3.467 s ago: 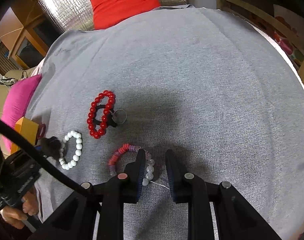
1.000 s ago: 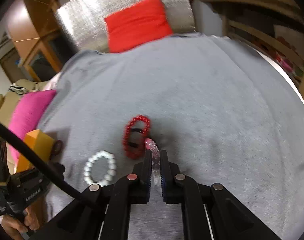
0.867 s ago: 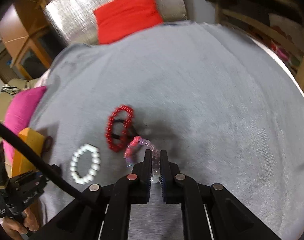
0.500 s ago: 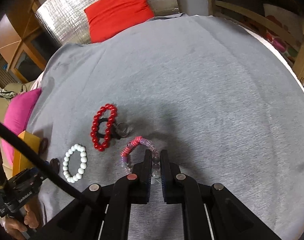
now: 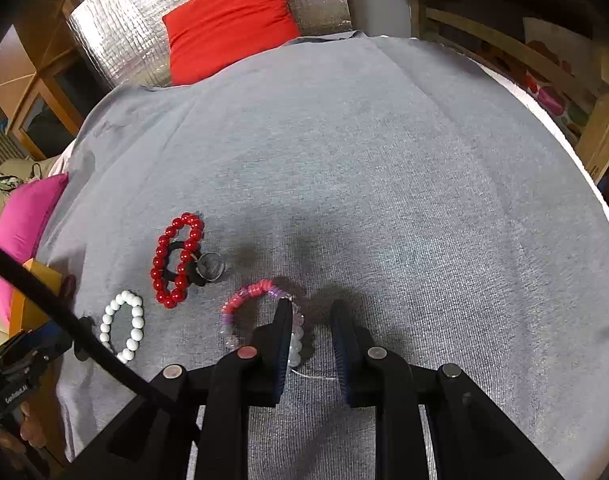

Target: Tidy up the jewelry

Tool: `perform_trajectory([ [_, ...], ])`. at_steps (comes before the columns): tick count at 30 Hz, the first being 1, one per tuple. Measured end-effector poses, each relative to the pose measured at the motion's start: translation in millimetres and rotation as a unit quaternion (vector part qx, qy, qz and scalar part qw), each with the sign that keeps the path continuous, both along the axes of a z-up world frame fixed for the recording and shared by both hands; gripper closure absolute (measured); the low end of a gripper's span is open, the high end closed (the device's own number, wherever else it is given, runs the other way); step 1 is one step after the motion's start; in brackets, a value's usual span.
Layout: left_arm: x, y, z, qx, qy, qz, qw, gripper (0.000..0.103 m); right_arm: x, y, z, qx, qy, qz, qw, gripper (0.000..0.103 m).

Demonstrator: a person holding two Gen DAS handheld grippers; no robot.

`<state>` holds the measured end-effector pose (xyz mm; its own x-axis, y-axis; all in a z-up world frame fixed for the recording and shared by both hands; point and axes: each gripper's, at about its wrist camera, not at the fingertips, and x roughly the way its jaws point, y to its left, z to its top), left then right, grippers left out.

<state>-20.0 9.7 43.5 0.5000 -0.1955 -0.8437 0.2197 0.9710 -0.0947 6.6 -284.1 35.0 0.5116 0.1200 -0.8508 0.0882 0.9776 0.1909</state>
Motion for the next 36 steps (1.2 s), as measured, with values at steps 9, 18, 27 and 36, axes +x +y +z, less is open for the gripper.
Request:
perform_trajectory([
  [9, -5.4, -15.0, -2.7, 0.024, 0.006, -0.027, 0.9993, 0.049, -0.6, -1.2, 9.0, 0.014, -0.011, 0.004, 1.000, 0.080],
  [18, -9.7, -20.3, -6.9, 0.026, 0.014, -0.040, 0.9988, 0.049, -2.8, 7.7, 7.2, 0.007, -0.004, 0.016, 1.000, 0.080],
  [27, -8.1, -25.9, -16.8, 0.008, 0.025, -0.044, 0.9987, 0.051, -5.2, 21.5, -5.5, -0.034, -0.003, 0.013, 0.999, 0.091],
  [36, -6.2, -25.3, -18.9, -0.016, 0.016, -0.037, 0.9991, 0.082, -10.5, 31.3, 5.0, -0.032, -0.019, 0.007, 0.999, 0.094],
])
